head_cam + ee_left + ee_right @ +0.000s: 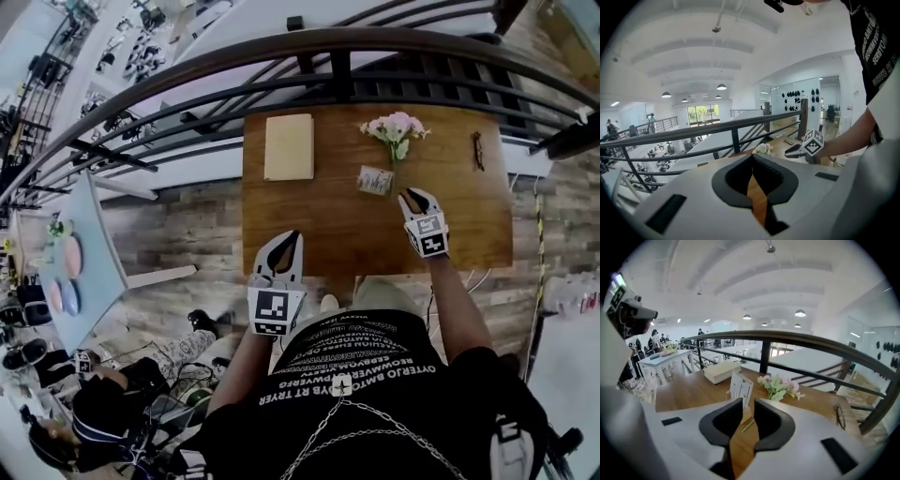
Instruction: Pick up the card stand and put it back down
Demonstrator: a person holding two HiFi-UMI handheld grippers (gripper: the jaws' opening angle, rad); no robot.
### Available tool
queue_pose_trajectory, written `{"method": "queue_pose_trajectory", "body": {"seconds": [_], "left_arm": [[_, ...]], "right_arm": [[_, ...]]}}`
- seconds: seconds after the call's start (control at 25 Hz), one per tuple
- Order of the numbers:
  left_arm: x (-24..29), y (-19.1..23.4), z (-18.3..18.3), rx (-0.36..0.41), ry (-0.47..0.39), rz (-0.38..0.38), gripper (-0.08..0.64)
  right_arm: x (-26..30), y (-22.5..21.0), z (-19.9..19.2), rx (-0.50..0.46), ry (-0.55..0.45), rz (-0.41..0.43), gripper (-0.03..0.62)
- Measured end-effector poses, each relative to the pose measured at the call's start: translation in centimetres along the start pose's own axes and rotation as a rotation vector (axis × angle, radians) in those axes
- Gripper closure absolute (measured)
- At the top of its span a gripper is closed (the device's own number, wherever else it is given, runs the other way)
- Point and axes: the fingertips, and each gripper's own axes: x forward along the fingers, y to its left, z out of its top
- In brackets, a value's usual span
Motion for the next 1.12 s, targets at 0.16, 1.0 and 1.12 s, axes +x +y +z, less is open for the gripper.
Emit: {"method": "queue_pose_trajectory", "body": {"seconds": [0.16,1.0,1.12], "left_arm": [[-1.9,-0.2,1.9,0.031,-0.069,-0.017,0.532],[-9.6,-6.0,4.9,0.081,-0.228,-0.231,0.532],[-8.5,-7.7,5.3,0.107,-0.218,-0.233,0.534]], "right_arm": [[-7.0,-0.1,5.3,0.006,-0.150,-0.091,0.574],[-27.6,11.2,9.3,0.016,-0.277,-0.156,0.578],[-28.3,11.0,8.1,0.037,-0.262,-0.140,0.578]]}}
